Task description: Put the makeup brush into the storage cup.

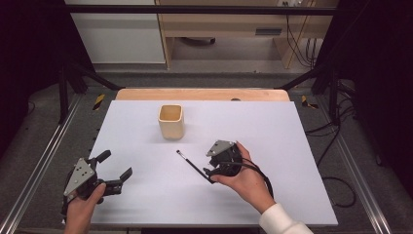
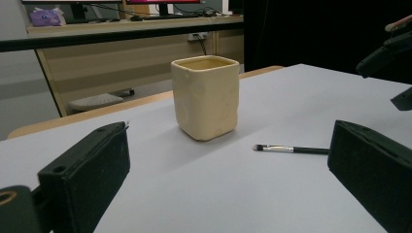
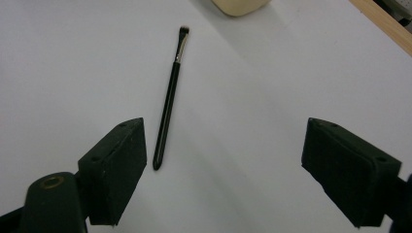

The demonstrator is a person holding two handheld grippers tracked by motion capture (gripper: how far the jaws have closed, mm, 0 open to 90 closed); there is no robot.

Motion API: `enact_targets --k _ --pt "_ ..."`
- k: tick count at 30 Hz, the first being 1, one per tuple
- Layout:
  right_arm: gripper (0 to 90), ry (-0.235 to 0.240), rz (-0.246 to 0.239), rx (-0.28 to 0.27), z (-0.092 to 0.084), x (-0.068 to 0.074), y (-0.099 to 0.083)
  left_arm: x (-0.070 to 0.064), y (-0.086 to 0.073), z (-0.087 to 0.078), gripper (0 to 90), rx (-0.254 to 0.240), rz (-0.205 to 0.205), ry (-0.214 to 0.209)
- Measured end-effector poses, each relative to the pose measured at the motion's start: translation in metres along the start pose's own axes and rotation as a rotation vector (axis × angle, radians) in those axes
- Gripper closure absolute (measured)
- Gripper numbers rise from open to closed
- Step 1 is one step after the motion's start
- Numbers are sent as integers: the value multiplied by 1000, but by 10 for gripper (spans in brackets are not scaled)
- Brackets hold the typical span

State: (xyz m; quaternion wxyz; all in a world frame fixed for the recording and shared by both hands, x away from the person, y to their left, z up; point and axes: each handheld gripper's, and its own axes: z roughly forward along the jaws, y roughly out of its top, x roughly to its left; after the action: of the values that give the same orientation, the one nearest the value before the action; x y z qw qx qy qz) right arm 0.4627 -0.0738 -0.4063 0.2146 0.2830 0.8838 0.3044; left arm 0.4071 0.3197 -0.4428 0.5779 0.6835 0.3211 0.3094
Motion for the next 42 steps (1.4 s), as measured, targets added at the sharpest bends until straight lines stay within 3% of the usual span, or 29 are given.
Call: enact_targets --k 5,12,23,30,42 --pt "190 -12 13 -5 9 -4 7 0 0 1 13 2 -2 1" --pt "150 29 56 58 27 -3 17 1 -1 1 13 7 -1 9" --pt "82 44 33 121 52 -1 29 3 -1 0 13 5 -7 16" --pt "89 46 15 138 58 0 37 5 0 -2 13 11 -22 13" --pt "68 65 34 161 70 -1 50 6 -1 -2 12 6 -17 23"
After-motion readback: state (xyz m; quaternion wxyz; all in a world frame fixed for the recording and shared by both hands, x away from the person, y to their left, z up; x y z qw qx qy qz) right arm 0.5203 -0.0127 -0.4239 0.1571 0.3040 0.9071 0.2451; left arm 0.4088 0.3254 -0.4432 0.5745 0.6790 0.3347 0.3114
